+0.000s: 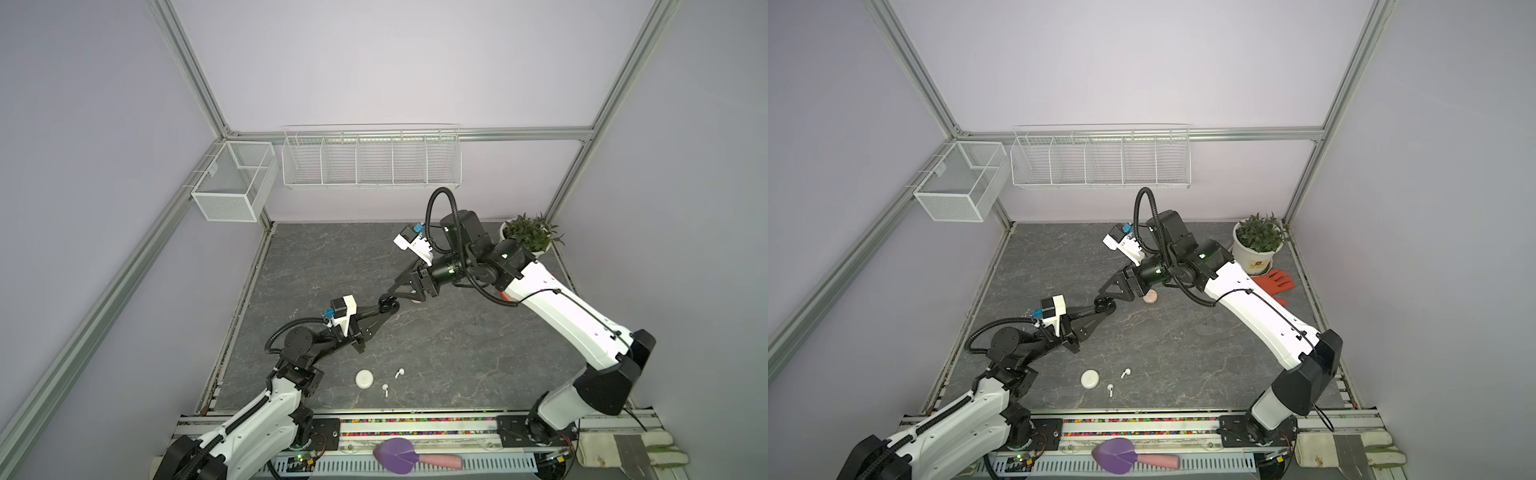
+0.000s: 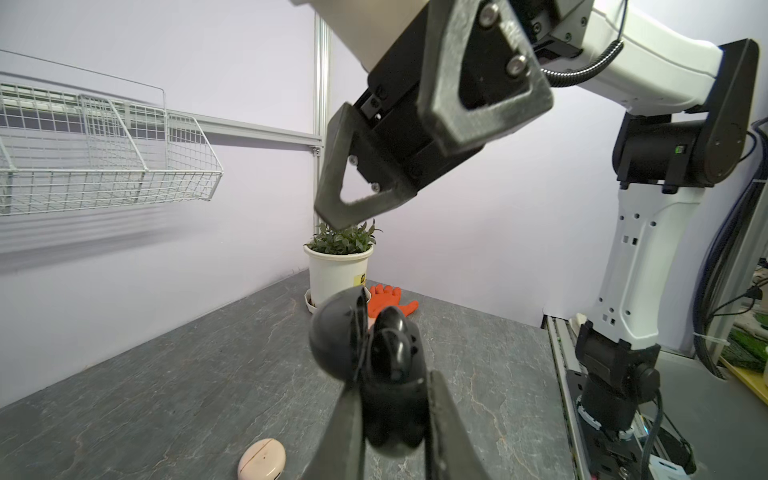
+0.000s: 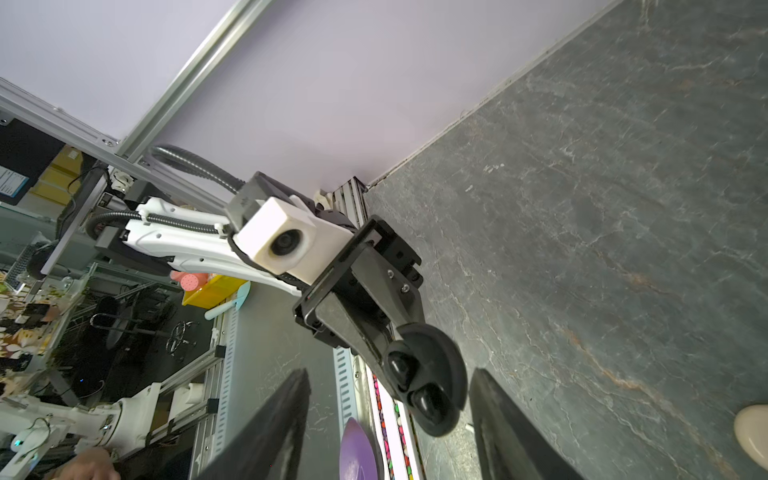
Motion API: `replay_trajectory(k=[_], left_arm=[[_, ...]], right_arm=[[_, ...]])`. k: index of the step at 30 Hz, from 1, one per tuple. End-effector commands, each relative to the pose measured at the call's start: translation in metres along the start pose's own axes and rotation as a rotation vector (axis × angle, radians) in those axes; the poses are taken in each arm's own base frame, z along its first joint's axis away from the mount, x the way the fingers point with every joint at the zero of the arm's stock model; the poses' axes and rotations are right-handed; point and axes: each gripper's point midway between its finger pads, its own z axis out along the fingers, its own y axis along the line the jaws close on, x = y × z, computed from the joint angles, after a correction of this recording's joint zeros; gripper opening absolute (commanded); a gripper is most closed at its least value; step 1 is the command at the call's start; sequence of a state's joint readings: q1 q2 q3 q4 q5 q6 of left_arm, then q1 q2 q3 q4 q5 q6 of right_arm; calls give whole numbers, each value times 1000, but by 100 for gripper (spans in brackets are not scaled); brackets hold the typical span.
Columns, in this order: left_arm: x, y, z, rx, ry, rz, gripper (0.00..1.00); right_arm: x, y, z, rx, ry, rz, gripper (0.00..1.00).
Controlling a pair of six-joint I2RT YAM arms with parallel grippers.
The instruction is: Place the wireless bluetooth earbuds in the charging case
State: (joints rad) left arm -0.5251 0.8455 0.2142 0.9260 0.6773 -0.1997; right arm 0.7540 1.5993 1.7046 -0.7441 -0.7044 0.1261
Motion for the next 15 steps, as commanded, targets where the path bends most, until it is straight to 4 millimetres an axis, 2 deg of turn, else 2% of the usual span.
replay_trajectory(k=[1,7,15], left_arm=[[-15,-9,4,50,-35,32,0],[-14,-10,5,60,-28,17,0],[-13,-6,5,38,-24,21,0]], right_arm=[[12,-11,7,-6,47,31,67],[21,-9,20,-100,89,82,68],[27,6,17,-185,92,80,59]])
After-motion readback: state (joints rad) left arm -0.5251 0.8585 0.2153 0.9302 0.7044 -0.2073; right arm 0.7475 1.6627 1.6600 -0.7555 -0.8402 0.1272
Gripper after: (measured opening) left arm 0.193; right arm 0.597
